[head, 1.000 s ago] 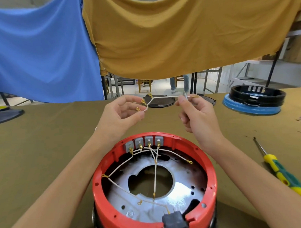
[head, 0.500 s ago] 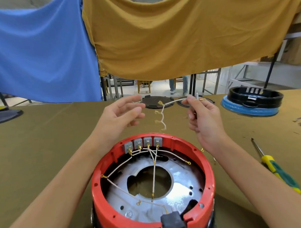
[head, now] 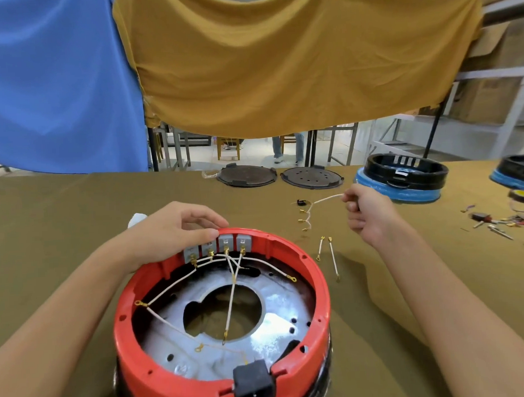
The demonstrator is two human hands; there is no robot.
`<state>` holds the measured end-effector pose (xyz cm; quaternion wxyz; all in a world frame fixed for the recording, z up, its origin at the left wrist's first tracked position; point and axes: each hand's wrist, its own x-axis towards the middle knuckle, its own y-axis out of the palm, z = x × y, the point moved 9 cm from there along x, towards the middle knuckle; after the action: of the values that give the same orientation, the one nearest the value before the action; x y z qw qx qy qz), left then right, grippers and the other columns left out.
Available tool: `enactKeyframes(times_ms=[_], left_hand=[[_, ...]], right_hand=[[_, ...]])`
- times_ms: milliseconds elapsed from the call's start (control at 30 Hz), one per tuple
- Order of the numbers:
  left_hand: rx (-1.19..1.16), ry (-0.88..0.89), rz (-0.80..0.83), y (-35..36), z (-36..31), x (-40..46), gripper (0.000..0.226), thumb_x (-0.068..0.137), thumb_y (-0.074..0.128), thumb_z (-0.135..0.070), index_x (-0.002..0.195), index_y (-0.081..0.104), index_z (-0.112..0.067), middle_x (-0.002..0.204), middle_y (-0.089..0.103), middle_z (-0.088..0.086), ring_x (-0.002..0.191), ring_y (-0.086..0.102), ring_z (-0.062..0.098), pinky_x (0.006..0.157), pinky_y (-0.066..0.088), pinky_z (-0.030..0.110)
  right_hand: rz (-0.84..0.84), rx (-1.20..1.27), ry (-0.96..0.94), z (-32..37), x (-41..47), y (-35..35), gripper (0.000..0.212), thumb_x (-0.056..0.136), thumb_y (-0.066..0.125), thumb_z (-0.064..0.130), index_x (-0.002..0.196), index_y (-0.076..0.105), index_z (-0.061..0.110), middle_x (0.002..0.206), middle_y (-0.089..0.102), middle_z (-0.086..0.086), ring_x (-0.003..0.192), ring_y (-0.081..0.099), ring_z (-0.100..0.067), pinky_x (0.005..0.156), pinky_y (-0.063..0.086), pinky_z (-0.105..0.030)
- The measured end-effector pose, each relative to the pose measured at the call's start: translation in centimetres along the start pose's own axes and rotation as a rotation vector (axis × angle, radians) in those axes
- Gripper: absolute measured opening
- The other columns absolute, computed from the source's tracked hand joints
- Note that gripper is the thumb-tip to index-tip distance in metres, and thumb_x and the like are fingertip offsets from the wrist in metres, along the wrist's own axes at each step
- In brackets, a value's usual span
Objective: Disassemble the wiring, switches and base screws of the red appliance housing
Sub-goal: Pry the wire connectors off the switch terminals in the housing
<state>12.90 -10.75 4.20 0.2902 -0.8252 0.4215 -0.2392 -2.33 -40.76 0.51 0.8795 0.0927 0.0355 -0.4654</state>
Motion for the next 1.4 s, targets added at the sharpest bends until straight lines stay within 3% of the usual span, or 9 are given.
enactKeyframes(times_ms=[133, 333, 467, 600, 733, 933, 1167, 1233, 1400], left_hand=[[0.023, 0.016, -0.066, -0.4, -0.1, 0.2, 0.016, 0.089, 0.071, -0.027, 0.097, 0.074, -0.040, 0.098, 0.073, -0.014, 0.088, 0.070, 0.001, 0.081, 0.045, 0.018], [0.014, 0.023, -0.075, -0.3, 0.0, 0.2, 0.014, 0.089, 0.071, -0.025, 0.096, 0.075, -0.037, 0.097, 0.074, -0.010, 0.089, 0.069, 0.002, 0.086, 0.047, 0.022], [0.005, 0.023, -0.068, -0.2, 0.1, 0.2, 0.014, 0.089, 0.071, -0.024, 0.096, 0.075, -0.035, 0.097, 0.074, -0.007, 0.090, 0.070, 0.005, 0.092, 0.049, 0.027], [-0.007, 0.016, -0.064, -0.1, 0.1, 0.2, 0.014, 0.089, 0.071, -0.024, 0.096, 0.075, -0.036, 0.096, 0.074, -0.007, 0.089, 0.069, 0.004, 0.092, 0.049, 0.027], [-0.005, 0.012, -0.060, -0.1, 0.1, 0.2, 0.014, 0.090, 0.070, -0.024, 0.096, 0.075, -0.036, 0.096, 0.074, -0.007, 0.089, 0.069, 0.004, 0.090, 0.049, 0.026], [0.000, 0.004, -0.047, 0.0, 0.2, 0.2, 0.013, 0.091, 0.069, -0.026, 0.098, 0.075, -0.036, 0.097, 0.074, -0.008, 0.091, 0.069, 0.005, 0.091, 0.049, 0.027], [-0.014, -0.013, 0.004, 0.1, 0.4, 0.1, 0.019, 0.091, 0.069, -0.020, 0.104, 0.074, -0.033, 0.103, 0.074, -0.007, 0.097, 0.070, 0.008, 0.099, 0.048, 0.033], [-0.009, -0.011, 0.000, 0.1, 0.3, 0.1, 0.019, 0.092, 0.068, -0.019, 0.104, 0.073, -0.032, 0.102, 0.075, -0.007, 0.097, 0.070, 0.008, 0.099, 0.048, 0.034], [-0.002, -0.007, -0.001, 0.2, 0.3, 0.2, 0.019, 0.092, 0.068, -0.018, 0.105, 0.073, -0.031, 0.102, 0.075, -0.007, 0.096, 0.070, 0.008, 0.099, 0.049, 0.034]], right_hand=[[0.023, 0.067, 0.155, -1.2, 0.1, -1.2, 0.018, 0.093, 0.053, 0.015, 0.075, 0.051, 0.015, 0.046, 0.038, 0.008, 0.034, 0.026, -0.006, 0.028, 0.022, -0.019], [0.103, 0.229, 0.239, -1.6, 0.0, -0.8, 0.021, 0.091, 0.054, 0.013, 0.071, 0.050, 0.015, 0.050, 0.035, 0.008, 0.036, 0.025, -0.007, 0.029, 0.021, -0.020], [0.131, -0.084, 0.158, -1.4, 0.4, -1.2, 0.020, 0.091, 0.055, 0.019, 0.072, 0.049, 0.015, 0.051, 0.036, 0.007, 0.039, 0.025, -0.008, 0.030, 0.023, -0.019], [-0.147, -0.740, -0.012, 0.2, 0.3, -3.4, 0.030, 0.092, 0.060, 0.035, 0.098, 0.062, 0.005, 0.071, 0.050, -0.002, 0.056, 0.040, -0.013, 0.047, 0.033, -0.027], [-0.159, -0.814, -0.114, 1.3, 0.2, -2.8, 0.044, 0.094, 0.058, 0.043, 0.114, 0.061, 0.003, 0.075, 0.048, -0.001, 0.059, 0.039, -0.014, 0.050, 0.032, -0.028], [0.079, -0.767, -0.206, 1.8, -0.9, 0.4, 0.046, 0.102, 0.045, 0.049, 0.087, 0.063, 0.009, 0.062, 0.044, 0.002, 0.049, 0.031, -0.011, 0.040, 0.028, -0.021], [0.662, -0.916, -0.041, -2.0, -3.6, 5.3, 0.043, 0.106, 0.044, 0.042, 0.104, 0.069, 0.007, 0.075, 0.070, -0.003, 0.050, 0.048, -0.007, 0.044, 0.038, -0.019], [0.686, -1.009, 0.007, -3.1, -3.8, 5.4, 0.044, 0.106, 0.043, 0.041, 0.104, 0.068, 0.004, 0.083, 0.075, -0.005, 0.055, 0.056, -0.009, 0.047, 0.042, -0.020], [0.446, -0.953, -0.075, -1.8, -2.2, 3.6, 0.047, 0.107, 0.041, 0.040, 0.093, 0.067, 0.004, 0.080, 0.073, -0.008, 0.059, 0.064, -0.011, 0.047, 0.048, -0.020]])
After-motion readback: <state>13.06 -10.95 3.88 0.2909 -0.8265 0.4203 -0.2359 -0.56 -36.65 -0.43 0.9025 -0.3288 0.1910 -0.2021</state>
